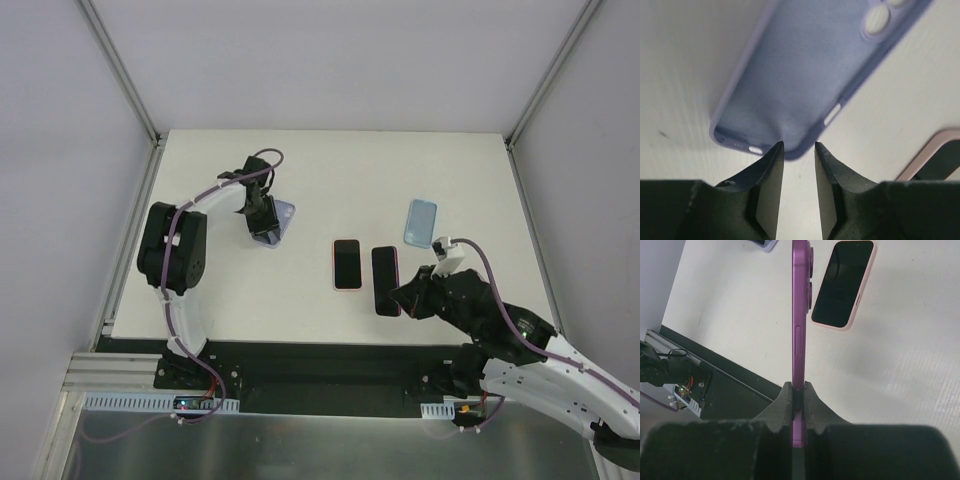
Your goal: Put the phone into the phone case
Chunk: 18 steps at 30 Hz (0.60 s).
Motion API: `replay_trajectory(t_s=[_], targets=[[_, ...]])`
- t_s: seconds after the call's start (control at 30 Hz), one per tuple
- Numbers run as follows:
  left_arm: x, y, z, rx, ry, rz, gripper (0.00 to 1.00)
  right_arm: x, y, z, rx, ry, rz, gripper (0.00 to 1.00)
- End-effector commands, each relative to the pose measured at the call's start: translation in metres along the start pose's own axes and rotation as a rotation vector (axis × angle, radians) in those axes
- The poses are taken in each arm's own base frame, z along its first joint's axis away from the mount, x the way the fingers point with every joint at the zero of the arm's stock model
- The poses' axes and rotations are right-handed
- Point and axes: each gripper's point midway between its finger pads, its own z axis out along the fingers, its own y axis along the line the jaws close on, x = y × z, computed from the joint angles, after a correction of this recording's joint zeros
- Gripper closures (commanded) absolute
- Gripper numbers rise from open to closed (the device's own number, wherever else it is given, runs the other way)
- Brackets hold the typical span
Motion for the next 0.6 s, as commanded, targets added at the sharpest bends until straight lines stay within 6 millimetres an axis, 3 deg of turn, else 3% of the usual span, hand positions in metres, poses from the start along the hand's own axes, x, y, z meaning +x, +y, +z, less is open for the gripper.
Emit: replay_trajectory(t_s=[0.0,0.13,0.27,0.37,0.57], targets=[[0.036,-0.019,-0.043,0.082,0.002,0.040,0.66,-0.018,0.021,-0.002,-0.083,-0.063,0.038,0.97],[0.032,-0.016,-0.067,0.087,-0.062,0.130,0.54,-0.016,0.022,-0.002,-0.097,-0.064,0.047,0.97],[0.005,0.017,-0.076,-0.071,-0.147,0.117,0.46,-0.017,0.024,-0.005,-0.110,-0.069,0.058,0.96],[-0.008,0.032,-0.066,-0.110,-0.127,0.116,0.46,-0.017,0.023,-0.006,-0.112,-0.071,0.064,0.96],[-0.022,0.019,-0.045,-0.028,-0.046,0.162,0.50,-0.018,0.025,-0.008,-0.115,-0.073,0.065,0.96]])
